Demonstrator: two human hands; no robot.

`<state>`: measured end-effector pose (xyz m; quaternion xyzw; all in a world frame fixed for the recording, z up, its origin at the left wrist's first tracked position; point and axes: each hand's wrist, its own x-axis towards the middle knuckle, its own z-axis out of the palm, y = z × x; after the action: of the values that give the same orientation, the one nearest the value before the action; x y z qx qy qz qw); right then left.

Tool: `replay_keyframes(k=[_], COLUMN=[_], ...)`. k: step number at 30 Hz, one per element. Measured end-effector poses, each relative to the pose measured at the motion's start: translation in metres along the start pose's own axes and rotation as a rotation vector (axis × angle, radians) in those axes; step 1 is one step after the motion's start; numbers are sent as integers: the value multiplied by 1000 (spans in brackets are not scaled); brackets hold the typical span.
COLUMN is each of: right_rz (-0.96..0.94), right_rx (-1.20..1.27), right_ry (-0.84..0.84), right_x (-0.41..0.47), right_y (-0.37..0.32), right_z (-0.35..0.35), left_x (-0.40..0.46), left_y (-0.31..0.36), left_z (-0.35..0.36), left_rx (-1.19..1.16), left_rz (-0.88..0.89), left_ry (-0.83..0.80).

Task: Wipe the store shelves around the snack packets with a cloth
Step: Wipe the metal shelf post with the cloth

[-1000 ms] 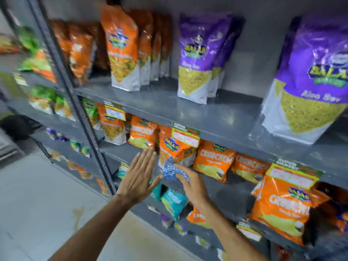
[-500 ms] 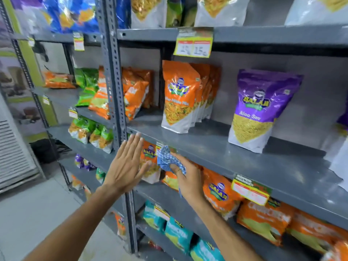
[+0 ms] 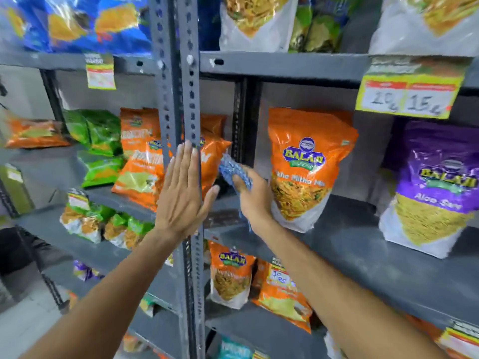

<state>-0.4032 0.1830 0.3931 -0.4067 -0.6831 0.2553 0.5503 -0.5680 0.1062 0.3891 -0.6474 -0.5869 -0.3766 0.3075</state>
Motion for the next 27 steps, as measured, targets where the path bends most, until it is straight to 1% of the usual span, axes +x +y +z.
replay_keyframes(k=[3,6,8,10,12,13,16,19,21,24,27], right_rz=[46,103,180,301,394,433,473,417,382,320,233], right_rx=[-76,-234,-387,-556,-662,-703,-817,-922,-954,-933,-867], right_ry=[55,95,156,187,141,89,-61,-216,-284,-318,-336], right_x=[41,81,108,130,146,151,155,157,156,138,102], right_y=[21,42,55,73,96,106,127,128,127,120,102], right_z=[29,49,56,61,65,67,73,77,79,84,88], left_x=[13,17,20,21,22,22,22,22,22,21,21], left_y=[-11,-21,-26,-29,-31,-32,-34,-34,-35,-35,-35], left_z=[28,52,60,65,70,71,74,76,76,76,73], left_rx=[-8,-33,-74,-105,-126,-137,-156,-165,-168,-175,-187], left_rz=[22,58,99,134,151,157,173,179,177,177,165], left_ry=[76,167,216,255,282,293,312,317,321,315,306])
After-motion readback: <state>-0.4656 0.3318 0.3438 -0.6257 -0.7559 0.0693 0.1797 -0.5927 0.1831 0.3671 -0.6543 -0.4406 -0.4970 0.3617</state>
